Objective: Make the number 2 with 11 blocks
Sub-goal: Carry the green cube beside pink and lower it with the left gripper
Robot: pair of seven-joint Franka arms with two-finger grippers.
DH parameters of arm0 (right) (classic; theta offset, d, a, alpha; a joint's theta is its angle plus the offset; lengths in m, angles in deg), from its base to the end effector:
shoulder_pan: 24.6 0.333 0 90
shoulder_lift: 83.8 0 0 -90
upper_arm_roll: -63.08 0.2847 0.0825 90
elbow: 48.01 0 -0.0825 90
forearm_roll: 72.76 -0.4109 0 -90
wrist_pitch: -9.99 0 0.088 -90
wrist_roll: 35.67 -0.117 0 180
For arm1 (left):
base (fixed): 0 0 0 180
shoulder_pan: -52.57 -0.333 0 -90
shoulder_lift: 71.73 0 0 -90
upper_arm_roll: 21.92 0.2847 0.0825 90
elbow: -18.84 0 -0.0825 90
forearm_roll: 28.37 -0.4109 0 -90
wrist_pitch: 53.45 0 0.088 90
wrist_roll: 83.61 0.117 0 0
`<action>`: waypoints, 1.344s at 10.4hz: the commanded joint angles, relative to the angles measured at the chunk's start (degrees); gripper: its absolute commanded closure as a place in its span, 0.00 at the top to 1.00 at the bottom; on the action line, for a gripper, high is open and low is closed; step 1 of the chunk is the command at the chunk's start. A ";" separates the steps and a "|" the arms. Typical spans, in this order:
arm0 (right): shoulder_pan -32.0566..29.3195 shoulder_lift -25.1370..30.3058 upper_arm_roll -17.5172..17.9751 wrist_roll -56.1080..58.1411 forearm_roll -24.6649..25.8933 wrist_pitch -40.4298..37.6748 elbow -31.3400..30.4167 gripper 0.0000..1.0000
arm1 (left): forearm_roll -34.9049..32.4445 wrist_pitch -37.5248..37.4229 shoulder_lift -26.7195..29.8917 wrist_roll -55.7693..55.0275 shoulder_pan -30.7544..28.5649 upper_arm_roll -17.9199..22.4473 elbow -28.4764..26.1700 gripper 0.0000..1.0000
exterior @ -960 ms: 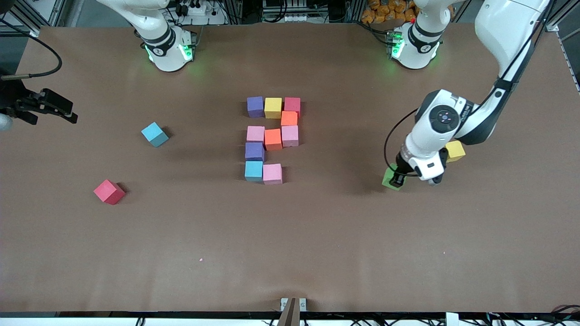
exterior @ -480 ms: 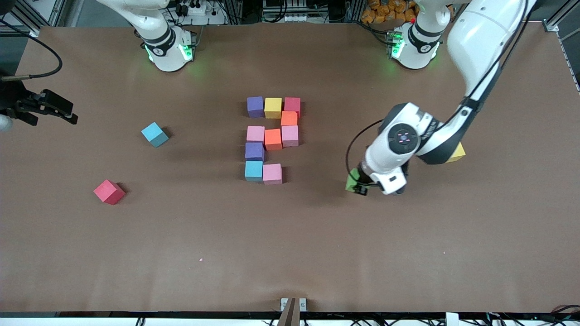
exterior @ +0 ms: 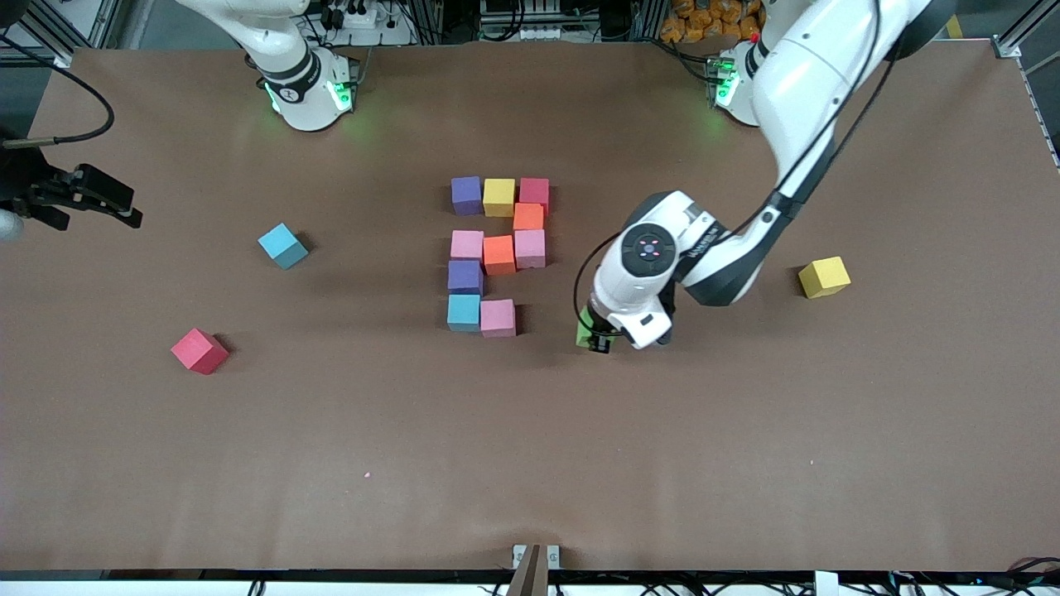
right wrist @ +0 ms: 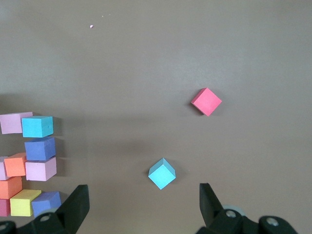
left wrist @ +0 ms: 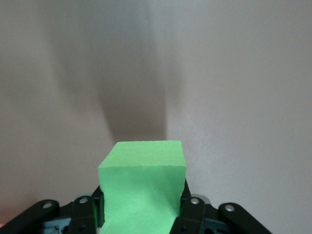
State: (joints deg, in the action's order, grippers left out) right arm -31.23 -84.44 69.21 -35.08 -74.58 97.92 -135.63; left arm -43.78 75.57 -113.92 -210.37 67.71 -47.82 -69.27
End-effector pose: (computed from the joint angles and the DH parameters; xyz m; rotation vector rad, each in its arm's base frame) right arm 0.5812 -0.0016 0.5943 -3.1086 -0.0041 0.0084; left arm 0.5682 -0.4316 0.2077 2.3069 2.0294 -0.1165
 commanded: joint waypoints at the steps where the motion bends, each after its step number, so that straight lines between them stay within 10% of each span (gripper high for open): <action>1: 0.13 -0.24 -0.07 -0.85 -0.81 0.32 0.18 1.00 | 4.40 -2.28 -3.41 -2.08 7.33 5.83 6.62 0.36; 14: 0.13 -0.42 -0.07 -0.76 -0.73 0.67 0.18 1.00 | 6.09 -0.62 -11.42 -4.90 16.14 9.46 14.81 0.41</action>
State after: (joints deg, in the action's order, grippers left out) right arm -31.22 -84.69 69.20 -35.09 -74.59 98.44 -135.65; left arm -38.95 74.98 -124.27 -214.42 82.67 -39.36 -56.42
